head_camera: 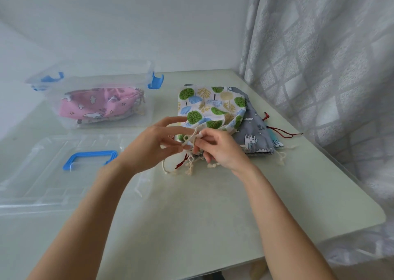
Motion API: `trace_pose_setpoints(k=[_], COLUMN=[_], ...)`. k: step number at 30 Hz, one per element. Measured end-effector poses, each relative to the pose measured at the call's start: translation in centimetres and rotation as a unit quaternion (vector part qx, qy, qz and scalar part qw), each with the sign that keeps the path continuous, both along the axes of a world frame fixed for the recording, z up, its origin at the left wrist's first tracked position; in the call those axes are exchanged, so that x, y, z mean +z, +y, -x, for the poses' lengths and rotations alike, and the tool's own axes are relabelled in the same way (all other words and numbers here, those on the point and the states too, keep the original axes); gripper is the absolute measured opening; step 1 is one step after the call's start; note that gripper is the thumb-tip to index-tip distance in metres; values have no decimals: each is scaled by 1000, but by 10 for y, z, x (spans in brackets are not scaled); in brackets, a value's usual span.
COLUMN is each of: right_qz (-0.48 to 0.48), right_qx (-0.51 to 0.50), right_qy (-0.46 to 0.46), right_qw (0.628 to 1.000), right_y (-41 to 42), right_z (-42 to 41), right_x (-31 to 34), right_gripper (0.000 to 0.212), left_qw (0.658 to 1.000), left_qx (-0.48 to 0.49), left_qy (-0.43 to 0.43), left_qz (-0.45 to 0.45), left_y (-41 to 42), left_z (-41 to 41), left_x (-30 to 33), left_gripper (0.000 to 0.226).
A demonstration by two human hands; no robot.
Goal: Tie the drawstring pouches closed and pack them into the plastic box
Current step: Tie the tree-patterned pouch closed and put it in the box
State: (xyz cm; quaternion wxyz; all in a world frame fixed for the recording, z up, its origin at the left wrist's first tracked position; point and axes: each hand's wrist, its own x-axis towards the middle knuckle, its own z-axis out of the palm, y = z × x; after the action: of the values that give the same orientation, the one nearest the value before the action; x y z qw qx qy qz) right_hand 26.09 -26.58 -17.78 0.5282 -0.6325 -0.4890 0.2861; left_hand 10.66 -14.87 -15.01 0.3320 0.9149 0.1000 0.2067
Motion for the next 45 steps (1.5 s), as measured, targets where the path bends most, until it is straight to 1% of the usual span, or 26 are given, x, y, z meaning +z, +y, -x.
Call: trace_pose_setpoints(k=[3, 7, 8, 10, 11, 12, 15, 16, 18, 20, 22, 23, 26, 29, 30, 32, 33, 35, 36, 38, 40, 42, 45], right_qz=[-11, -15, -13, -19, -23, -27, -32, -32, -27, -15, -7, -7, -15, -23, -26, -41, -50, -66, -70, -74, -67, -51, -37], right_qx=[-13, 12, 8, -37, -57, -68, -66, -63, -61, -60, -62, -65, -77, -75, -73, -68, -63, -58, -56, -55, -52, -45, -19], right_qy=[10, 81, 84, 39, 13, 3, 22, 22, 10, -1, 18, 37, 81, 76, 73, 90, 112, 149, 154, 142, 122, 116, 147], right_qw=[1000, 997, 996, 998, 998, 997, 997, 997, 998, 998, 998, 997, 994, 994, 994, 993, 990, 985, 984, 986, 989, 991, 988], right_y=[-2, -7, -6, -3, -1, 1, 0, -1, 0, 1, 0, 0, 0, 1, 1, -1, -2, -3, -4, -5, -8, -13, -18], right_z=[1, 1, 2, 4, 4, 3, 3, 3, 5, 7, 7, 8, 8, 8, 8, 8, 8, 8, 8, 7, 5, 2, -6], right_x=[-2, 1, 1, -2, -3, -5, -4, -4, -3, -4, -4, -2, 0, 1, 0, 1, 3, 5, 6, 7, 7, 8, 8], right_gripper=[12, 9, 10, 17, 19, 21, 24, 23, 24, 26, 24, 23, 20, 25, 27, 23, 18, 14, 13, 12, 13, 15, 12], left_qw=[997, 992, 991, 988, 988, 988, 981, 977, 974, 976, 977, 974, 960, 941, 935, 931, 937, 963, 973, 982, 986, 988, 992], left_qx=[42, 71, 68, 60, 62, 69, 129, 151, 167, 155, 148, 152, 141, 126, 120, 97, 87, 89, 100, 116, 101, 62, 23], left_qy=[-1, -28, -32, -37, -46, -65, -143, -151, -142, -123, -117, -121, -147, -147, -141, -127, -120, -98, -91, -88, -84, -85, -82], left_qz=[-57, -99, -113, -139, -137, -119, -22, 9, 66, 92, 103, 116, 191, 278, 302, 327, 315, 235, 188, 124, 106, 113, 97], left_y=[-6, -8, -9, -12, -13, -14, -16, -16, -17, -18, -20, -21, -21, -17, -17, -17, -18, -19, -19, -17, -12, -8, -4], left_z=[-15, -21, -21, -21, -19, -18, -13, -12, -14, -17, -22, -23, -25, -21, -19, -17, -16, -18, -20, -26, -31, -34, -40], left_x=[-3, -9, -9, -10, -12, -13, -14, -14, -15, -17, -19, -20, -20, -20, -19, -17, -16, -18, -19, -23, -23, -23, -23], left_gripper=[45, 44, 44, 42, 39, 34, 10, 8, 12, 12, 6, 7, 7, 4, 5, 21, 31, 42, 41, 31, 28, 26, 20])
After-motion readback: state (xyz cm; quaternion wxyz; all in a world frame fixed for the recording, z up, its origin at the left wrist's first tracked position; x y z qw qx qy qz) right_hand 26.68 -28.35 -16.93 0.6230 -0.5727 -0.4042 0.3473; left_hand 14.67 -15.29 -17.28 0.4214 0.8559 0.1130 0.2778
